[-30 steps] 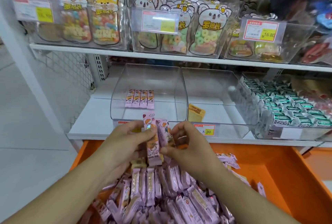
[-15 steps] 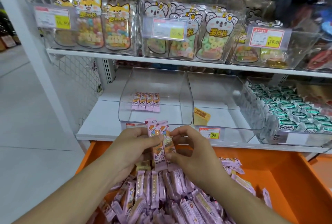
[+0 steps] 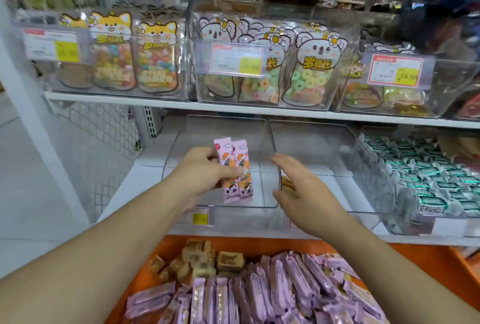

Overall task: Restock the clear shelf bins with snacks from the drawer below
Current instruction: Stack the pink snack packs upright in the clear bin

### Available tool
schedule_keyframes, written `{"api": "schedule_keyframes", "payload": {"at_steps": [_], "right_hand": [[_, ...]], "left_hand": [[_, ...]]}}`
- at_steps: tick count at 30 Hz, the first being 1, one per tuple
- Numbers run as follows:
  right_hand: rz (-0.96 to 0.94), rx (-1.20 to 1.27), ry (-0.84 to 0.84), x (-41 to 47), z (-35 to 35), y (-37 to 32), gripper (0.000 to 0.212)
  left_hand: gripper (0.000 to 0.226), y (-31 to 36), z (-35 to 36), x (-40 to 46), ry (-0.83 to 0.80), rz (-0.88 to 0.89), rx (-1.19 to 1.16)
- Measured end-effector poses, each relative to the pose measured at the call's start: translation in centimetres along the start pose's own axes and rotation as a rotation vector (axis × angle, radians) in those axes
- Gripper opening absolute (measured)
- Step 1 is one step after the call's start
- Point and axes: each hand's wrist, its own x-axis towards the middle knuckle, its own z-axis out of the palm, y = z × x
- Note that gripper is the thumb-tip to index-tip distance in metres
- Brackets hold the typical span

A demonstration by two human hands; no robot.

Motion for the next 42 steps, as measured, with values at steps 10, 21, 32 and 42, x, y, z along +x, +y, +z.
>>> {"api": "schedule_keyframes", "payload": {"at_steps": [10, 21, 32, 42], "right_hand": [[0.041, -0.002, 0.064, 2.2, 1.9, 3.0, 0.067], [0.006, 0.016, 0.069, 1.9, 2.8, 3.7, 0.066], [0.008, 0.016, 0.061, 1.7, 2.9, 3.7, 0.065], [0.006, 0.022, 0.063, 1.7, 3.0, 4.0, 0.065]], "left_hand": [[0.033, -4.2, 2.9, 12.2, -0.149, -0.105, 0.277], [0.062, -6.4, 2.6, 14.9, -0.188, 0.103, 0.457], [0.099, -7.0, 1.6, 14.6, -0.188, 0.435, 1.121], [0.087, -6.8, 2.8, 14.3, -0.385, 0.412, 1.369]]}}
